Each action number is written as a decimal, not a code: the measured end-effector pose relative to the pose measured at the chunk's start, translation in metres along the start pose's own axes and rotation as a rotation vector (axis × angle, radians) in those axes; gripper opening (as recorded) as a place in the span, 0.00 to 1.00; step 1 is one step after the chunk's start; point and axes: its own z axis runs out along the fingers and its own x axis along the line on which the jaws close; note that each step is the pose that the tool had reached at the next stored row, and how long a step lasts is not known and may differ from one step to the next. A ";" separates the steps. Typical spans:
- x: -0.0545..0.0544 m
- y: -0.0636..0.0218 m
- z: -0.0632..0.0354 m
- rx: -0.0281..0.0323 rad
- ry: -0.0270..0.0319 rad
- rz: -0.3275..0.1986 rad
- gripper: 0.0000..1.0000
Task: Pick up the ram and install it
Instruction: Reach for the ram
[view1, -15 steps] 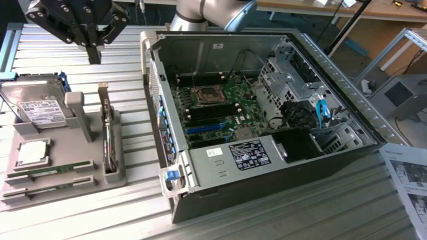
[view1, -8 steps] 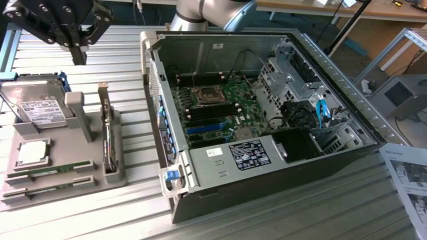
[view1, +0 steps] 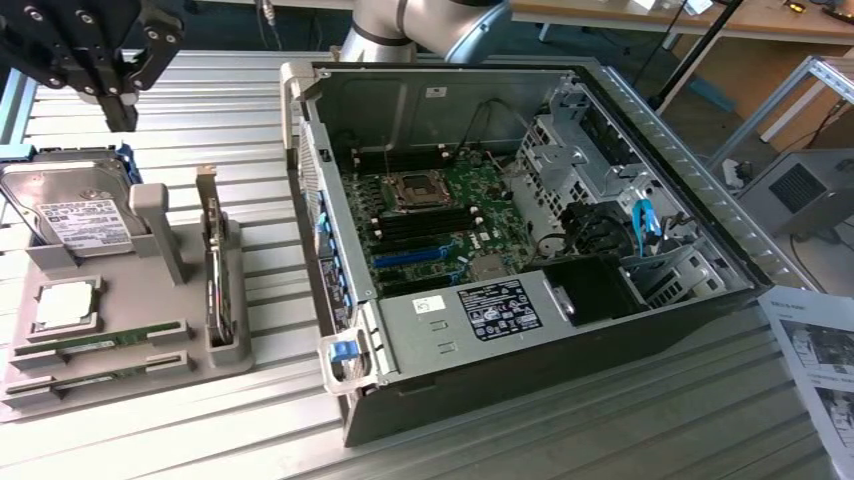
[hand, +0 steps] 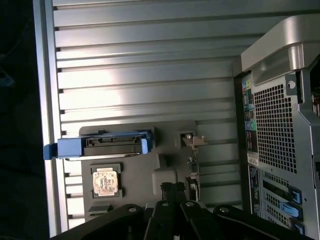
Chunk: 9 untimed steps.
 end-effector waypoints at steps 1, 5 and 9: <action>0.002 -0.0002 -0.0001 0.0001 0.0001 0.000 0.11; 0.017 -0.0017 -0.0004 0.0000 0.0001 0.000 0.11; 0.020 -0.0020 -0.0005 0.0000 0.0001 0.000 0.11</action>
